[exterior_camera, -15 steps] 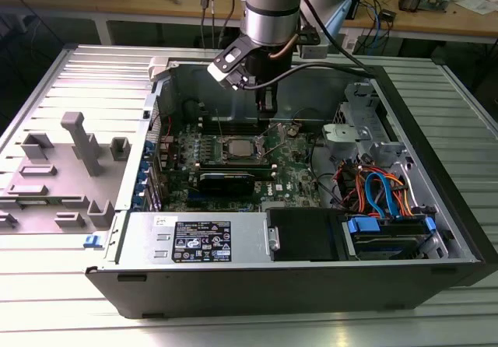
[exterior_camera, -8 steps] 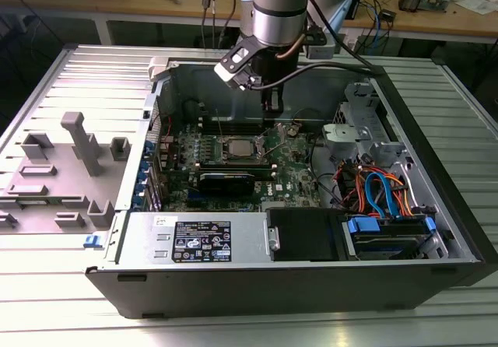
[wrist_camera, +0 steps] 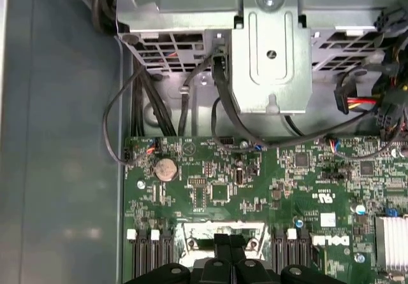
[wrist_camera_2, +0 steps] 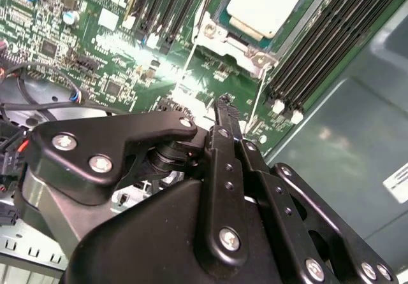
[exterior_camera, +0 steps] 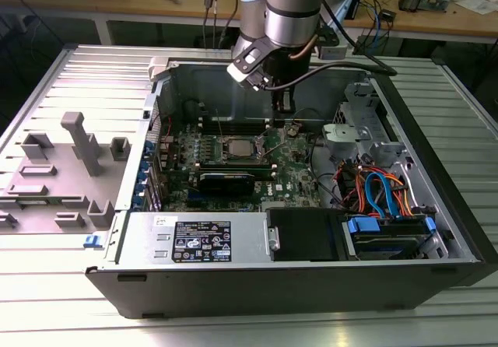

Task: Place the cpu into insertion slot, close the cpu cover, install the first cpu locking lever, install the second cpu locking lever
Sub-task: 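Close the cpu cover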

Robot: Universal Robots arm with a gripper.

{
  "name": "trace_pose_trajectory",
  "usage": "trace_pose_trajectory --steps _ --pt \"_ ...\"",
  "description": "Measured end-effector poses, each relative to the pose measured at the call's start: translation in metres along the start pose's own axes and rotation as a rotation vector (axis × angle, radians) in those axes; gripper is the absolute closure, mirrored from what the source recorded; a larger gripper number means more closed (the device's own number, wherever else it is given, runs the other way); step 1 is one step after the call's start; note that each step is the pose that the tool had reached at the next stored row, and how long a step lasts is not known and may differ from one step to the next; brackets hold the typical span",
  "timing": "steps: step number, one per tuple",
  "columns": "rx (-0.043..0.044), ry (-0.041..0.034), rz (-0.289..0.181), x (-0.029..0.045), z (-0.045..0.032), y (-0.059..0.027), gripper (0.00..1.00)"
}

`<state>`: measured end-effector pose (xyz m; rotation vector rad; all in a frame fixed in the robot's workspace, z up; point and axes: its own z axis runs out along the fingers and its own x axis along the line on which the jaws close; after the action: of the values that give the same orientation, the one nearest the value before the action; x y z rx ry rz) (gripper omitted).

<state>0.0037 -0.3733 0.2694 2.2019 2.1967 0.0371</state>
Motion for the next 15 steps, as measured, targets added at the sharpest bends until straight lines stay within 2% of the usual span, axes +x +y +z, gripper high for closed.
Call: trace_pose_trajectory --steps 5,15 --pt "0.0 0.0001 0.0 0.0001 0.0004 0.0091 0.89" --pt "0.0 0.0001 0.0 0.0 0.0004 0.0093 0.89"
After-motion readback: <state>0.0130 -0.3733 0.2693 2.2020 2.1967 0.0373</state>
